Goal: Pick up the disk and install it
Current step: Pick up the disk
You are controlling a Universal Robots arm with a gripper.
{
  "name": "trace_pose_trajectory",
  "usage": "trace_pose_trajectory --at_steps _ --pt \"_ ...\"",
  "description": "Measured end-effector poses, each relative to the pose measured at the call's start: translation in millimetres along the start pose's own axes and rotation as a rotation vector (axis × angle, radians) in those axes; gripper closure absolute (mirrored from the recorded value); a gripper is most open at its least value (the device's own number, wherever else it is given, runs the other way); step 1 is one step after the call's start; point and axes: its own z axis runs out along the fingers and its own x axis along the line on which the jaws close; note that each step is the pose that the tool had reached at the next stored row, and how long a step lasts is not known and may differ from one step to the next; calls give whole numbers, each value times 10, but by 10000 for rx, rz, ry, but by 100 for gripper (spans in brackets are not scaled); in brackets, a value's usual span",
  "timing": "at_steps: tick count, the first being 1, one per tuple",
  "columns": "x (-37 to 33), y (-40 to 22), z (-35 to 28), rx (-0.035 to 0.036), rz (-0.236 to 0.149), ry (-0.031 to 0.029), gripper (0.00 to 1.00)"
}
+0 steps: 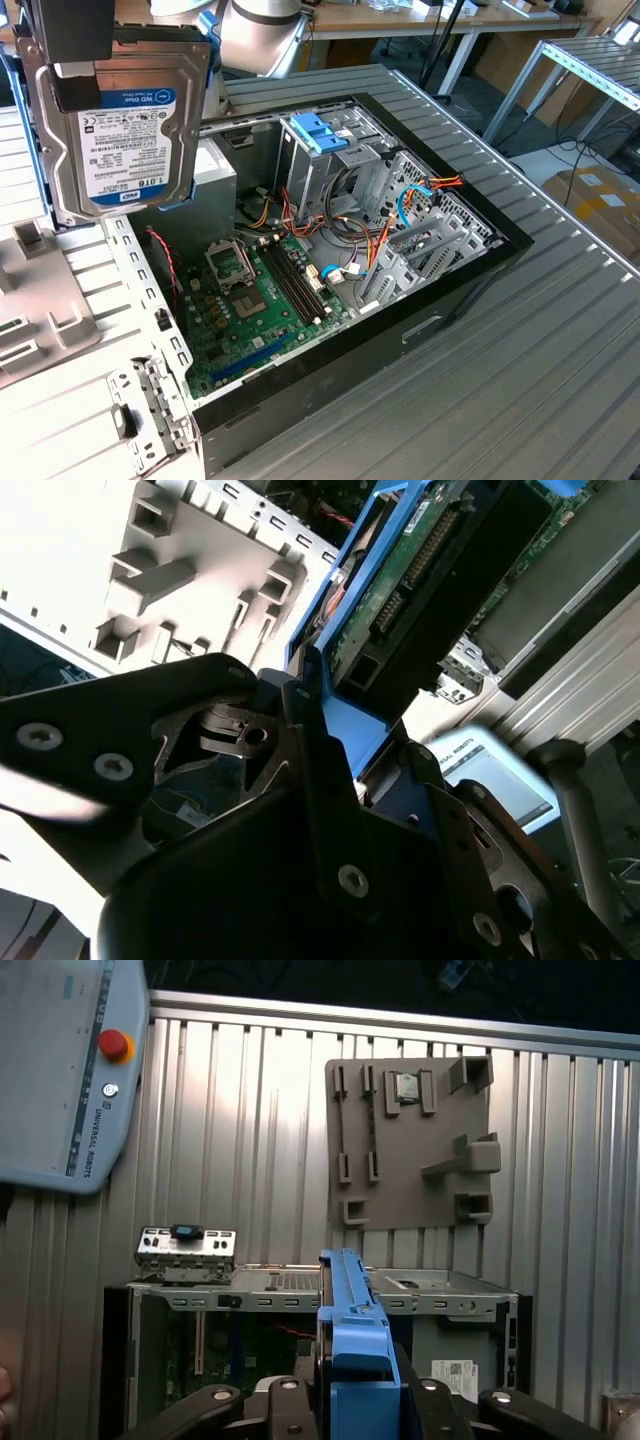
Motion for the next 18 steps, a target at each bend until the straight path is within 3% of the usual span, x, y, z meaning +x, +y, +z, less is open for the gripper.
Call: trace_pose_trajectory --at_steps 18 --pt "185 -53 1 0 1 0 63"
